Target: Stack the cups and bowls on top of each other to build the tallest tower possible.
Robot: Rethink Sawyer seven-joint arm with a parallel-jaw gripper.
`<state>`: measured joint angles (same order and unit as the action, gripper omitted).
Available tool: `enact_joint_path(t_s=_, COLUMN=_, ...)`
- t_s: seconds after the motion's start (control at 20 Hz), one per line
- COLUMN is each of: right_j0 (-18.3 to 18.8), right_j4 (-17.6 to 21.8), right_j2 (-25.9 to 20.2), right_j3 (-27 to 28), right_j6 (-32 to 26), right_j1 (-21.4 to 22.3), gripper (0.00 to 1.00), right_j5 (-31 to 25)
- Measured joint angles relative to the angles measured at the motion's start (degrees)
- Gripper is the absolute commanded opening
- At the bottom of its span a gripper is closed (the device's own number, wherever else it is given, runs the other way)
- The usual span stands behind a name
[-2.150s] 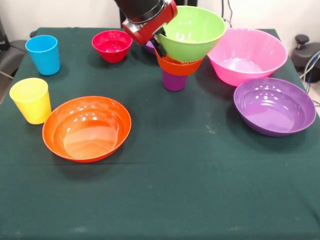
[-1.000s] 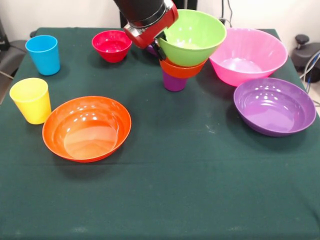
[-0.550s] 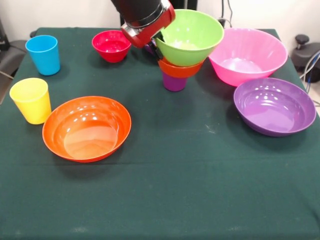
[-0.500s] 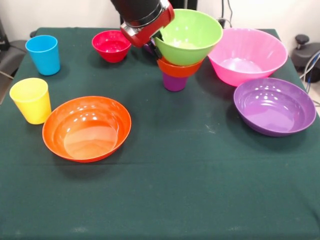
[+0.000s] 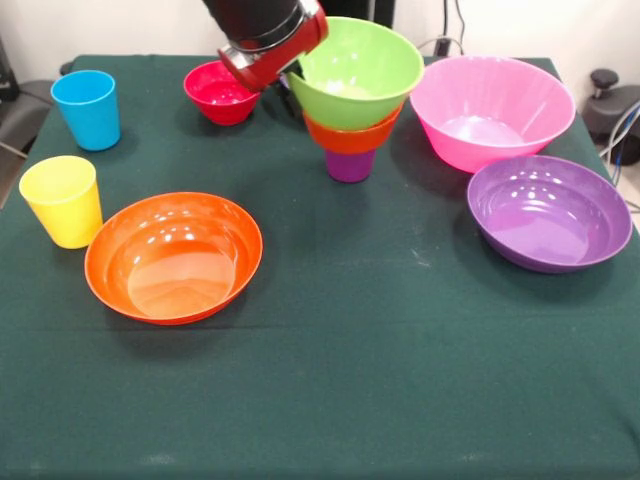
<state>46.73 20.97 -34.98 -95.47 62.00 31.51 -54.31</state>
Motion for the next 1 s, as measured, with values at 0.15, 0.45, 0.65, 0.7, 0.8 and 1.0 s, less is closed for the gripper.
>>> enact_joint_path(t_s=0.15, right_j0=0.0, right_j4=1.0, right_j2=0.3, right_j3=0.5, right_j6=0.0, right_j1=-0.3, gripper=0.0, right_j5=0.0)
enact_joint_path(t_s=0.45, right_j0=0.1, right_j4=1.1, right_j2=0.3, right_j3=0.8, right_j6=0.0, right_j1=-0.4, gripper=0.0, right_j5=0.0)
enact_joint_path(t_s=0.65, right_j0=0.1, right_j4=1.1, right_j2=0.3, right_j3=0.8, right_j6=0.0, right_j1=-0.4, gripper=0.0, right_j5=0.0)
enact_joint_path(t_s=0.7, right_j0=0.1, right_j4=1.1, right_j2=0.3, right_j3=0.8, right_j6=0.0, right_j1=-0.4, gripper=0.0, right_j5=0.0)
enact_joint_path(t_s=0.8, right_j0=0.1, right_j4=1.1, right_j2=0.3, right_j3=0.8, right_j6=0.0, right_j1=-0.4, gripper=0.0, right_j5=0.0)
enact_joint_path(t_s=1.0, right_j0=0.1, right_j4=1.1, right_j2=0.3, right_j3=0.8, right_j6=0.0, right_j1=-0.4, gripper=0.0, right_j5=0.0)
